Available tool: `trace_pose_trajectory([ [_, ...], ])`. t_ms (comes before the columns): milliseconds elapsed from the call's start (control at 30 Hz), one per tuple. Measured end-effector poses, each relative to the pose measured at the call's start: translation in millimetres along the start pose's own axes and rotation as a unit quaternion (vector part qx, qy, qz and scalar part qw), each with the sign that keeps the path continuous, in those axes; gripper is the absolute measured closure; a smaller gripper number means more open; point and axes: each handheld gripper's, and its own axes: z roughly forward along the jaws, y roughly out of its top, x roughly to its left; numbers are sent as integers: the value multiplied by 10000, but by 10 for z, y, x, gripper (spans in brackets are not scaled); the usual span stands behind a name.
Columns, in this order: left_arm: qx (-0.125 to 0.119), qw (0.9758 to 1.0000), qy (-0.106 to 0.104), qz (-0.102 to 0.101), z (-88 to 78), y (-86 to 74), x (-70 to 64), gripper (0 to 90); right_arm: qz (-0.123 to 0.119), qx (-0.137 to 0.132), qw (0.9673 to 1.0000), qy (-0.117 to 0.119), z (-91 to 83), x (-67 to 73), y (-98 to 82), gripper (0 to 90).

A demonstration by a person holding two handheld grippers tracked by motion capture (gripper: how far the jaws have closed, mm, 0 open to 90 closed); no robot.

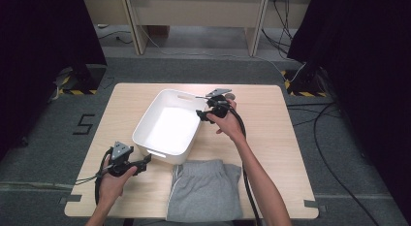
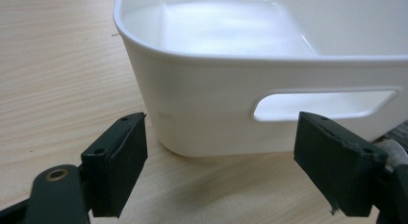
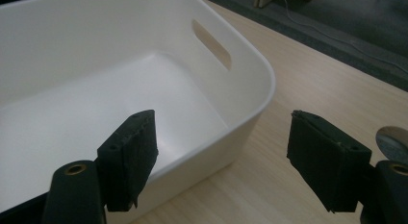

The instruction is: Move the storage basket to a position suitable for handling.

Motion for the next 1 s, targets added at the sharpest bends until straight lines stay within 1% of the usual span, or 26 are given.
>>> trace_pose_trajectory([
  [33,0,10000,0,0,0,0,0,186,0,0,10000,0,0,0,0,268],
  [67,-23,10000,7,-10,8,4,3,187,35,21,10000,5,30,-36,-43,277],
  [133,-39,10000,53,-13,27,15,14,190,208,-77,9997,127,30,-66,-87,288],
  [167,-46,10000,79,-27,39,20,22,190,244,-77,9995,160,19,-72,-101,290],
  [200,-49,9999,90,-83,71,27,41,191,259,-73,9995,162,4,-73,-111,296],
  [300,-2,9999,115,-58,102,36,42,193,243,-50,9996,117,-37,-55,-138,304],
  [333,-31,9999,91,-94,122,48,43,193,189,-31,9998,100,-61,-42,-156,305],
  [367,-52,9999,80,-132,135,66,42,195,155,38,9998,153,-113,-15,-209,296],
  [400,-52,9999,80,-132,135,66,42,196,155,38,9998,153,-113,-15,-209,296],
  [467,-60,9999,101,-120,157,105,43,197,220,13,9997,56,-171,9,-264,294],
  [533,-75,9998,93,-128,179,139,45,198,201,4,9998,-47,-241,40,-307,293],
  [567,-51,9999,121,-85,201,168,37,206,256,-3,9996,-88,-315,85,-342,288],
  [600,-38,9999,129,-77,205,175,35,207,317,33,9995,-89,-369,130,-368,287],
  [667,-42,9999,125,-90,210,182,33,207,318,47,9995,-78,-400,152,-382,286],
  [700,-61,9999,111,-107,216,186,36,205,281,59,9996,-79,-438,176,-395,289],
  [733,-76,9998,97,-133,216,184,35,204,153,110,9996,-191,-508,202,-391,243],
  [767,-81,9998,100,-117,206,179,25,202,75,89,9994,-312,-536,194,-371,235],
  [800,-97,9998,84,-123,192,173,9,201,-9,-63,9992,-397,-559,155,-333,236],
  [833,-94,9999,55,-117,175,168,-4,200,17,-145,9992,-381,-560,110,-297,236],
  [900,-107,9999,27,-101,150,158,-26,198,132,-149,9991,-386,-516,2,-242,236],
  [967,-134,9999,-73,18,56,127,-113,196,145,-160,9988,-431,-425,-130,-199,242],
  [1000,-143,9998,-115,73,26,121,-144,195,208,-107,9988,-433,-374,-184,-189,254],
])
